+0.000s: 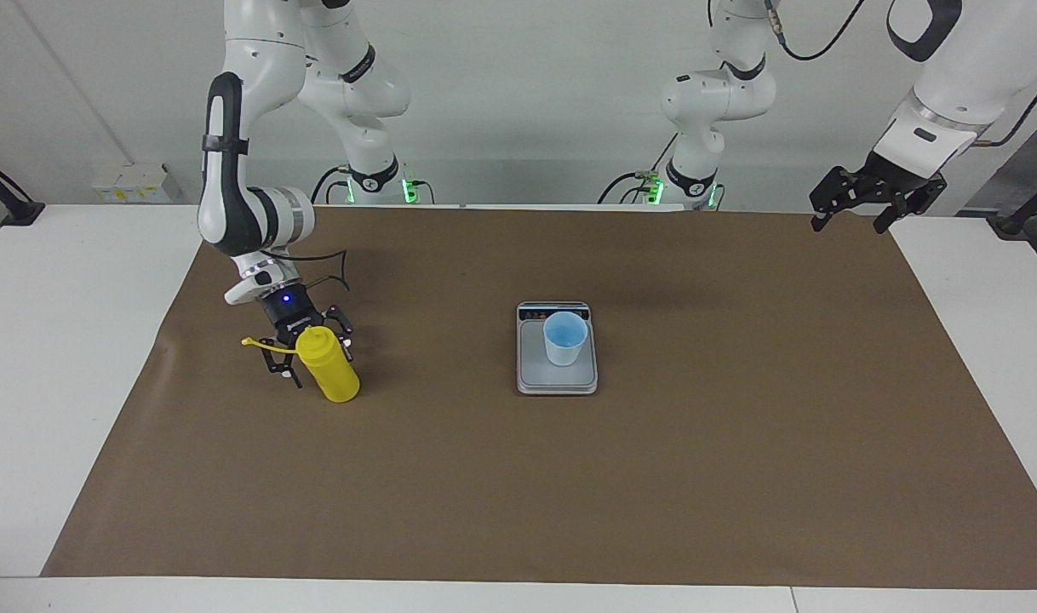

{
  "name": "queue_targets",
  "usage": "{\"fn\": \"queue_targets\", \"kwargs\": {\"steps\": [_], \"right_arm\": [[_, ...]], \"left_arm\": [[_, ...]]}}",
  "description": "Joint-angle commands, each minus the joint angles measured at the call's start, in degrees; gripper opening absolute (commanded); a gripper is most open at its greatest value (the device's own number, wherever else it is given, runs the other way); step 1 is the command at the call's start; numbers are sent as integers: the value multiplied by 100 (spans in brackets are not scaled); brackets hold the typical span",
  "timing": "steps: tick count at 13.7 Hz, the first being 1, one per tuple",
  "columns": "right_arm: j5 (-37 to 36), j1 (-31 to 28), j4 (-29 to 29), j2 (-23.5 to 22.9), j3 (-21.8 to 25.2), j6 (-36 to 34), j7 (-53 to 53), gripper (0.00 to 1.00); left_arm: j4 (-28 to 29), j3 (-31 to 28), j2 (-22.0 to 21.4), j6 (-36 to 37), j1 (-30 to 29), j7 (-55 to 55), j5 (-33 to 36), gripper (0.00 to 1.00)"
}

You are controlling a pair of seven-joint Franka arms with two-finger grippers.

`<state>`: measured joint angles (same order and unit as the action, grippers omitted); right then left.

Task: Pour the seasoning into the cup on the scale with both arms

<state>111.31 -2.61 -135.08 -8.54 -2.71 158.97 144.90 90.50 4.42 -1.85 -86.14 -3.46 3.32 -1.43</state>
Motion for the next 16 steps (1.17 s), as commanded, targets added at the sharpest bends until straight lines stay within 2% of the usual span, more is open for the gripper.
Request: {"fn": "queue_targets", "kwargs": {"steps": [1,5,9,16], "right_arm": [[101,286,-194,414,-28,931,179,100],[101,472,-212,468,-36,1733,188,100],[101,428,-335,476,-28,1970,249,100],[101,-72,-151,503,-19,2103,1653,100]], "left_arm": [[117,-3,-140,45,-5,-42,90,100],[117,-3,-140,45,-5,-42,90,100],[117,-3,-140,45,-5,-42,81,100],[117,-3,-131,45,-5,-34,81,100]]}}
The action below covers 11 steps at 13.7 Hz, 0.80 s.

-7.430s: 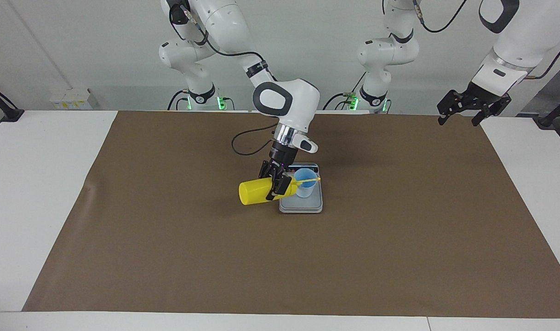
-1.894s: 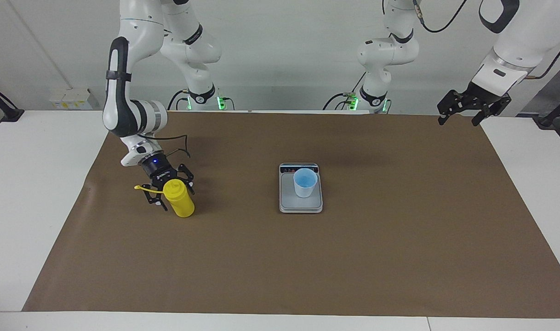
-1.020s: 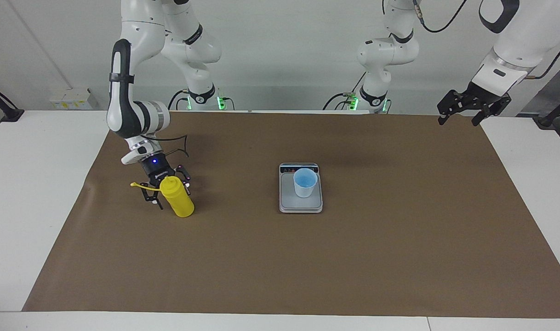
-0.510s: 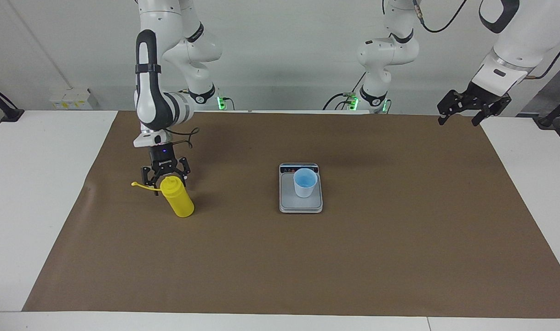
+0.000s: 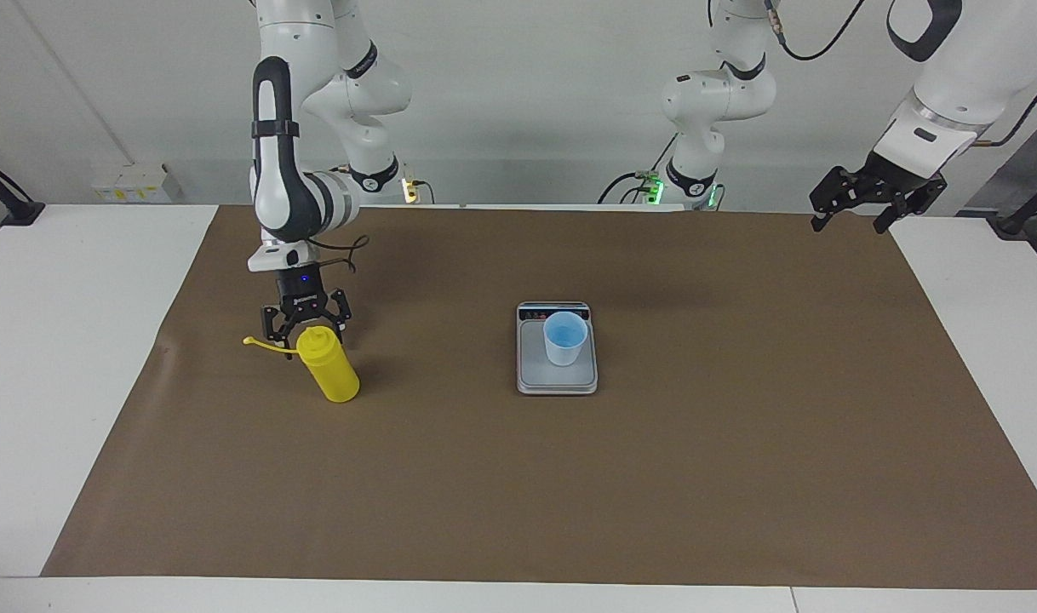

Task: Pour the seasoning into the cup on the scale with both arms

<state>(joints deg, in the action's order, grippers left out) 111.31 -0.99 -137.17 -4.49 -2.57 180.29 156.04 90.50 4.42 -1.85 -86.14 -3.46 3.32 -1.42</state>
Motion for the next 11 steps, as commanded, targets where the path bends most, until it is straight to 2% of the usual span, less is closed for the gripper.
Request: {"fn": "queue_targets", "kwargs": {"steps": [1,6,11], "right_arm": [[92,-339,120,71,-33,-29,767,100],[-82,-884,524,-61,-24,-29,1533,100],[-1530,-1350,1121,-271,-24,-291,1561,100]], "left_arm": [[117,-3,-140,45,-5,-42,81,100],[117,-3,-140,45,-5,-42,81,100],[117,-3,-140,45,-5,-42,81,100]]}}
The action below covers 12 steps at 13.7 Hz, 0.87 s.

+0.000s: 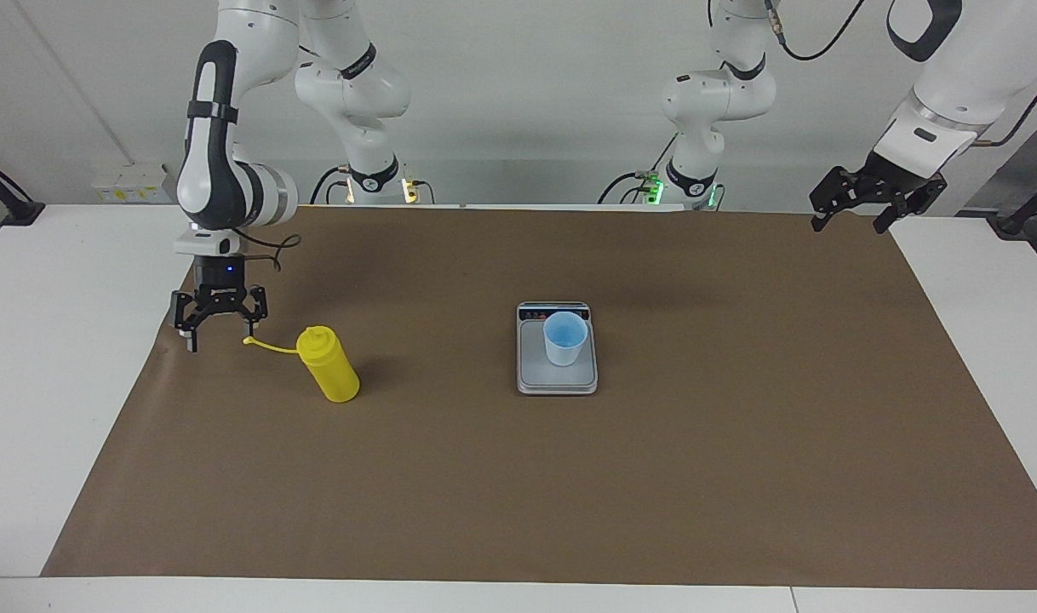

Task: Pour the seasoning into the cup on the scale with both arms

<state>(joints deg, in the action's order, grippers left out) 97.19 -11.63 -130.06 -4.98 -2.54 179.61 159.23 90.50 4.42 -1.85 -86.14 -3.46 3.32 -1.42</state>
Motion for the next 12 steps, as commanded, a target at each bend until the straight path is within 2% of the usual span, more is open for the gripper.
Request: {"fn": "queue_targets", "kwargs": {"steps": [1,4,9,12], "right_arm": [[-452,-357,560,-266,-19,-303,1242,100],[-1218,-472,912,-389,-10,-584,1233,100],[-2001,-578,1526,-582,34,-1067,1154,100],[-3140,-630,2133,-828,69,-1559,744,100]], "left_arm": [[117,-3,-140,45,-5,-42,81,100],[117,-3,-140,45,-5,-42,81,100],[117,-3,-140,45,-5,-42,81,100],[117,6,-140,45,-14,-42,81,100]]}}
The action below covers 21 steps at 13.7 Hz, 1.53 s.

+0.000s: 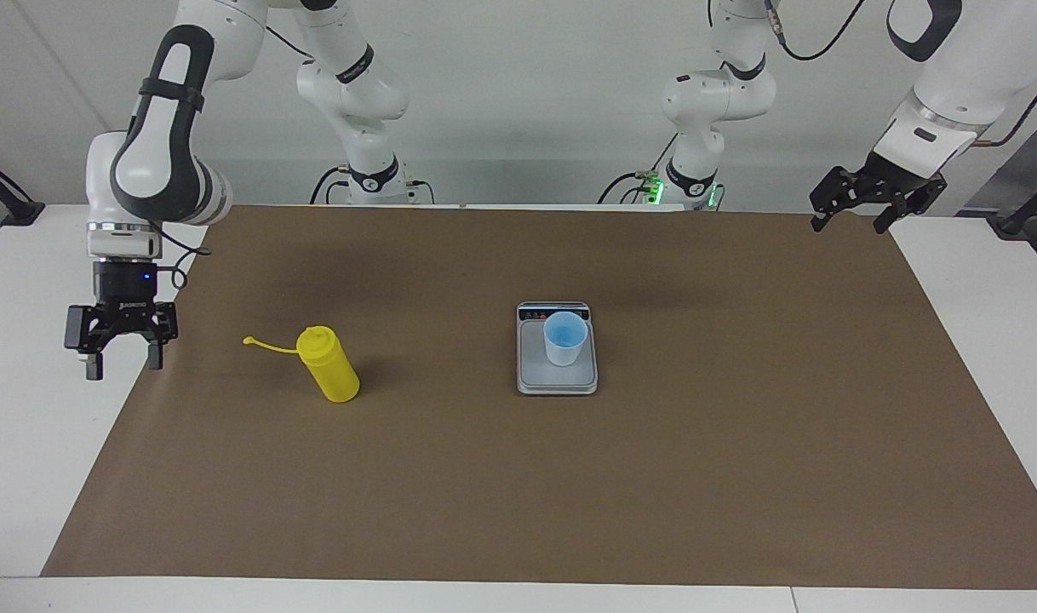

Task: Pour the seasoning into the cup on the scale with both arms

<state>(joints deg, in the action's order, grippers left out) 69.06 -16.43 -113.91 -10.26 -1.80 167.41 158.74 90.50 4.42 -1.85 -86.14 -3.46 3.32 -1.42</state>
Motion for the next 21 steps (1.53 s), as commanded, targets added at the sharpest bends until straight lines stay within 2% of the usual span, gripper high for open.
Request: {"fn": "queue_targets", "kwargs": {"steps": [1,4,8,13,17,21], "right_arm": [[-976,-193,676,-371,13,-524,277,100],[-2604,-246,897,-425,31,-964,-1480,100],[-3651,-202,1107,-328,75,-1385,-2969,100],[-5285,-123,1906,-301,23,-2422,-5374,100],[-5788,35,1996,-152,-13,-2730,-7081,100],[-6377,192,2013,32,-22,-3345,-9548,100]], "left_arm": [[117,-3,-140,45,-14,-42,81,100],[117,6,-140,45,-5,-42,81,100],[117,-3,-140,45,-5,-42,81,100],[117,-3,-140,45,-5,-42,81,100],[117,-3,-131,45,-5,-42,81,100],[117,-3,-131,45,-5,-42,81,100]]}}
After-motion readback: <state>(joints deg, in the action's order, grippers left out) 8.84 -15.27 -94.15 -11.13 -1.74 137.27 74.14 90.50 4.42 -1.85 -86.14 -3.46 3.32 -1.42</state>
